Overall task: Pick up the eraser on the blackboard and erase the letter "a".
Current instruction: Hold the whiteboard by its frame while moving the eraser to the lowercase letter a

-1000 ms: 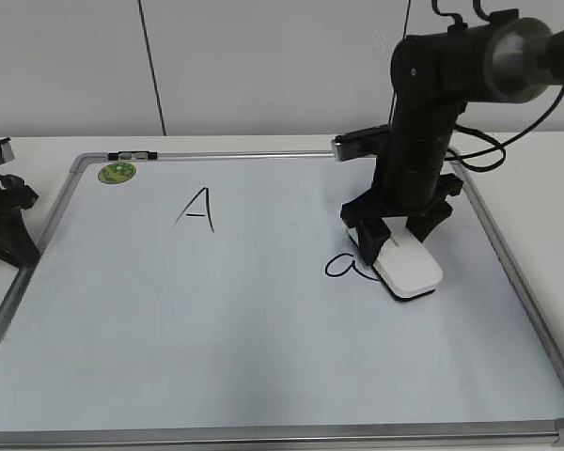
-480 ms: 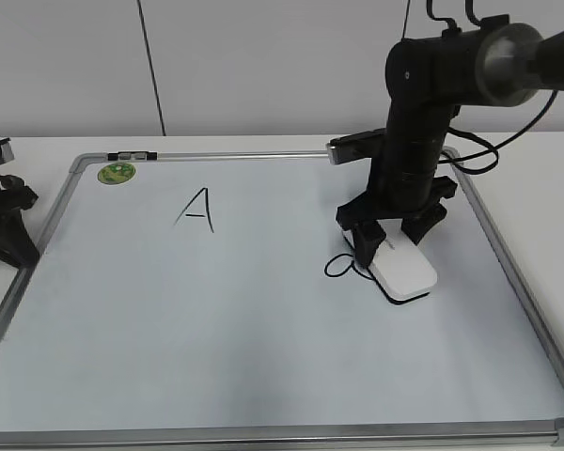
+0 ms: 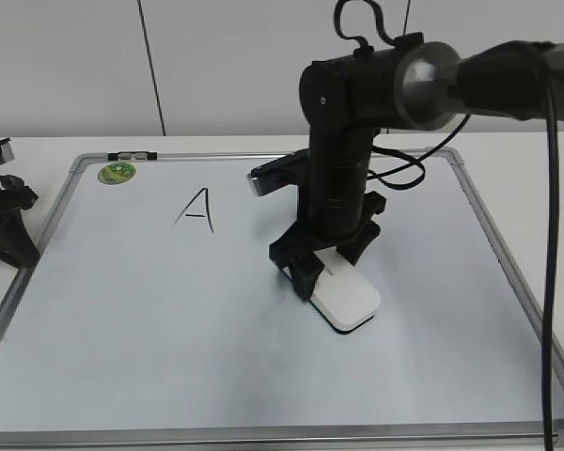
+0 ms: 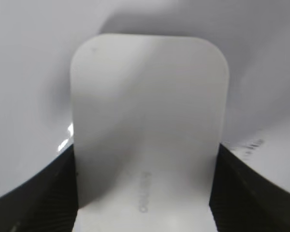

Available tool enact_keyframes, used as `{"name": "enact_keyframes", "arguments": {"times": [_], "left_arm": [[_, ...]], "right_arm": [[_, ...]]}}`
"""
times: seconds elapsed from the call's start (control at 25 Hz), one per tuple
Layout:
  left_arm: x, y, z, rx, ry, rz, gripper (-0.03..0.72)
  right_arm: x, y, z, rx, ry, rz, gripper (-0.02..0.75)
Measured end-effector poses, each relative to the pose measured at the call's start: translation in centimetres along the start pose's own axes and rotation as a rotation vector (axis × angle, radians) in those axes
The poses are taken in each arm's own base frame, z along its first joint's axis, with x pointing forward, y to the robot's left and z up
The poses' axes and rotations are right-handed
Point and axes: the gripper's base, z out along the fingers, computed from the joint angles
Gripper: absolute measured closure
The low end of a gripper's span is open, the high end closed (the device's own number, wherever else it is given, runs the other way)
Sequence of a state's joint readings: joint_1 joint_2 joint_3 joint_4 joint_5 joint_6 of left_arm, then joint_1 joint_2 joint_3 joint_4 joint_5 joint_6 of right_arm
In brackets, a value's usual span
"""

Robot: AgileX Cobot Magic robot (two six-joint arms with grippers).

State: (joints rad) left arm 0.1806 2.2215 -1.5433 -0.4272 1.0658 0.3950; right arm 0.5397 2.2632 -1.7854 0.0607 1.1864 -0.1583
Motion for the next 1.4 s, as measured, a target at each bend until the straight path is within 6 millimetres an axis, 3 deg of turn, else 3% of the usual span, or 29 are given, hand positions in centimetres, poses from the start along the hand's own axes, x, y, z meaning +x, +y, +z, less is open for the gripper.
{"name": "enact_keyframes", "arguments": {"times": [0.2, 0.32, 0.44, 0.72, 0.92, 1.24, 1.4], "left_arm": [[0.0, 0.0, 0.0, 0.0, -0.001, 0.001, 0.644], [0.0, 0.0, 0.0, 0.0, -0.001, 0.001, 0.644], [0.0, 0.0, 0.0, 0.0, -0.001, 0.001, 0.644], [0.0, 0.0, 0.0, 0.0, -0.001, 0.001, 0.643], [0.0, 0.0, 0.0, 0.0, -0.001, 0.001, 0.643], [0.0, 0.0, 0.0, -0.002, -0.001, 0.001, 0.643], [0.0, 0.0, 0.0, -0.001, -0.001, 0.001, 0.643]], "right_arm": [[-1.0, 3.3, -0.1, -0.057, -0.014, -0.063, 0.201], [-1.9, 3.9, -0.9, -0.07, -0.053, -0.074, 0.201], [-2.7, 3.9, -2.4, -0.049, -0.109, -0.089, 0.201], [-2.7, 3.1, -2.7, 0.031, -0.106, -0.114, 0.202], [-2.5, 0.7, -2.9, 0.05, -0.105, -0.07, 0.202], [-1.1, -6.7, -3.3, 0.06, -0.11, 0.089, 0.202], [-0.9, -7.6, -3.2, 0.053, -0.11, 0.112, 0.202]]}}
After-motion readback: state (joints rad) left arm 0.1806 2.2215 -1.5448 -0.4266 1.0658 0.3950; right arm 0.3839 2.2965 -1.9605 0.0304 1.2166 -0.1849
